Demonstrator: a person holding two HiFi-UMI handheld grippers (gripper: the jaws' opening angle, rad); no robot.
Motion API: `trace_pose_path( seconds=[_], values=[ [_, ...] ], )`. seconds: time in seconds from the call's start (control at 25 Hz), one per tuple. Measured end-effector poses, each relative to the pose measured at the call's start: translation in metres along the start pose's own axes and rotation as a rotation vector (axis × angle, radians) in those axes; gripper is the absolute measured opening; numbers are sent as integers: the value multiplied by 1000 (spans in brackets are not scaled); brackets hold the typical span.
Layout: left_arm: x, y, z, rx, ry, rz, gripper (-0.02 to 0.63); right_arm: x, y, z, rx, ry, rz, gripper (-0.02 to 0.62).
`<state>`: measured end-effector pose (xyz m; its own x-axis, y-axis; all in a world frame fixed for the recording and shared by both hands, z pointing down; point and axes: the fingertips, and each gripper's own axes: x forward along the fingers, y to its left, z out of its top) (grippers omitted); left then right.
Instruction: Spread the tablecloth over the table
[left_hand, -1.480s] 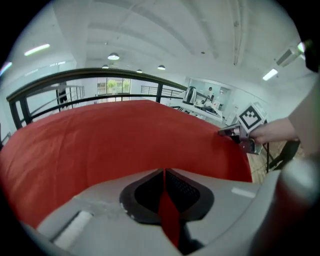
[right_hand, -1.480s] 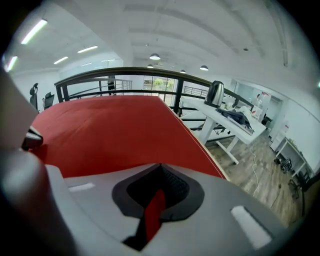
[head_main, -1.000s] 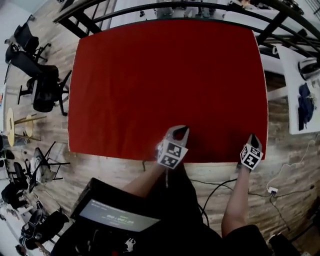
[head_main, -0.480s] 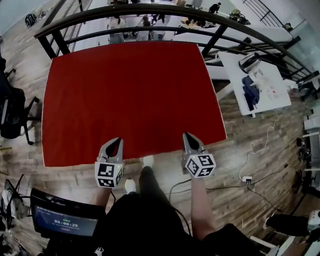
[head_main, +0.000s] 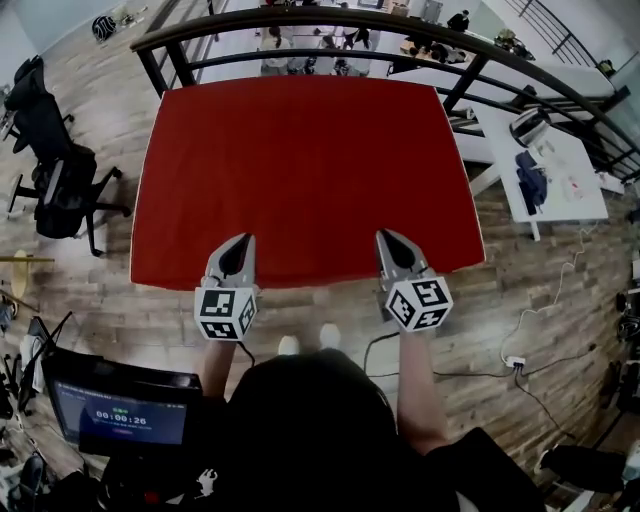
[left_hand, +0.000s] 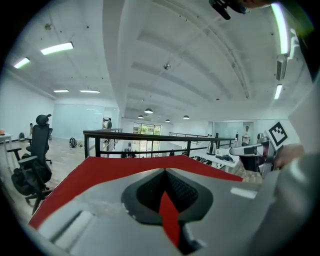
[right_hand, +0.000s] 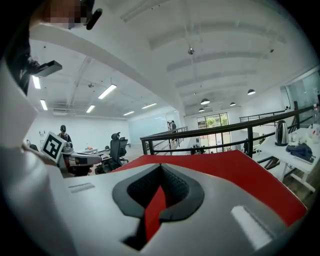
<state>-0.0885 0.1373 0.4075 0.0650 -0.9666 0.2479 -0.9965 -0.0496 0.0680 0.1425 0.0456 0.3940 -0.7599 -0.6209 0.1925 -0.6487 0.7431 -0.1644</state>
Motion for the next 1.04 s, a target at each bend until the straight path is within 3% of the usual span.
trace_pose_path(
  seconds=[0.36, 1.04],
  values=[
    [-22, 14, 21, -9, -41, 83, 5, -3, 9, 14, -22, -3, 40, 8],
    [-24, 16, 19, 1, -38, 80, 5, -15, 6, 21, -44, -8, 22, 8]
  ],
)
